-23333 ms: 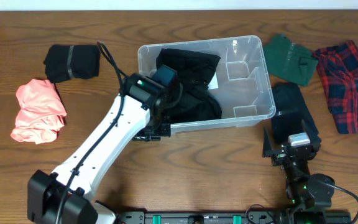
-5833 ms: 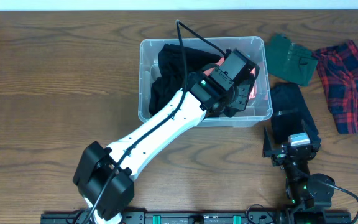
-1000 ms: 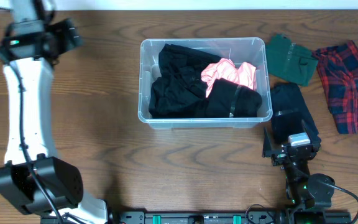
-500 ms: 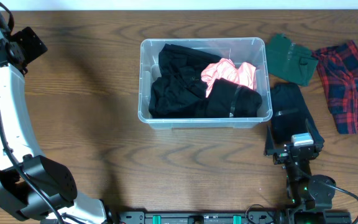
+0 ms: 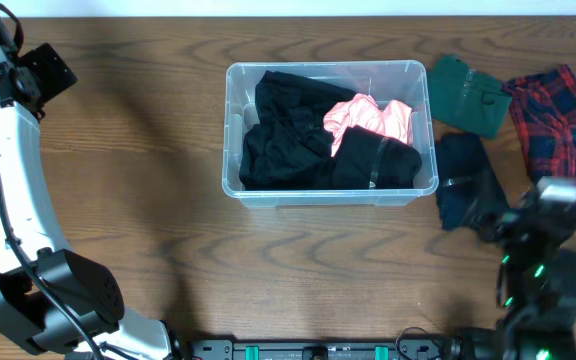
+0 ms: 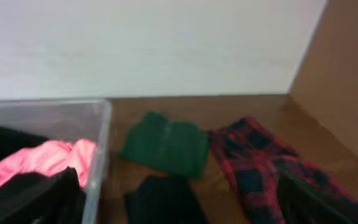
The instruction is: Pack container
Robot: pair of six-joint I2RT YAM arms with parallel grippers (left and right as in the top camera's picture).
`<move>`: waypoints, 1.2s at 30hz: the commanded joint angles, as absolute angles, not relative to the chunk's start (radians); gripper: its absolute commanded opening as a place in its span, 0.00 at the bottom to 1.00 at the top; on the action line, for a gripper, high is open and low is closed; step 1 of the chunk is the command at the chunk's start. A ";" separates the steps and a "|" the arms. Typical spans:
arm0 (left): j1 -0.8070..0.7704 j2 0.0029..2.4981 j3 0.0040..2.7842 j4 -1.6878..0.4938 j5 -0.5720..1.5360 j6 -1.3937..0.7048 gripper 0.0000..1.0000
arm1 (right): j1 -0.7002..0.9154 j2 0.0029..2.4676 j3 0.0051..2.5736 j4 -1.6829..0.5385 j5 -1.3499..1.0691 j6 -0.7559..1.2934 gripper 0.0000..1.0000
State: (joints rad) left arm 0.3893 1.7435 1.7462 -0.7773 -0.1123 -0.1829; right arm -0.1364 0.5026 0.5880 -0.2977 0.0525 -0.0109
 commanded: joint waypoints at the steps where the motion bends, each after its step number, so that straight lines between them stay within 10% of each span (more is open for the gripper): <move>1: 0.392 1.740 1.749 -0.778 -0.125 -0.180 0.98 | -0.227 0.731 0.743 -0.368 -0.070 -0.035 0.99; 17: 0.392 1.740 1.749 -0.778 -0.125 -0.180 0.98 | -0.634 1.610 1.210 -0.803 -0.460 -0.084 0.99; 36: 0.392 1.740 1.749 -0.778 -0.125 -0.180 0.98 | -0.378 1.751 1.210 -0.700 -0.383 -0.522 0.99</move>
State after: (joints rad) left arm 0.3893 1.7435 1.7462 -0.7776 -0.1123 -0.1829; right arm -0.4091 1.7294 1.1915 -0.7025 -0.4465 -0.4389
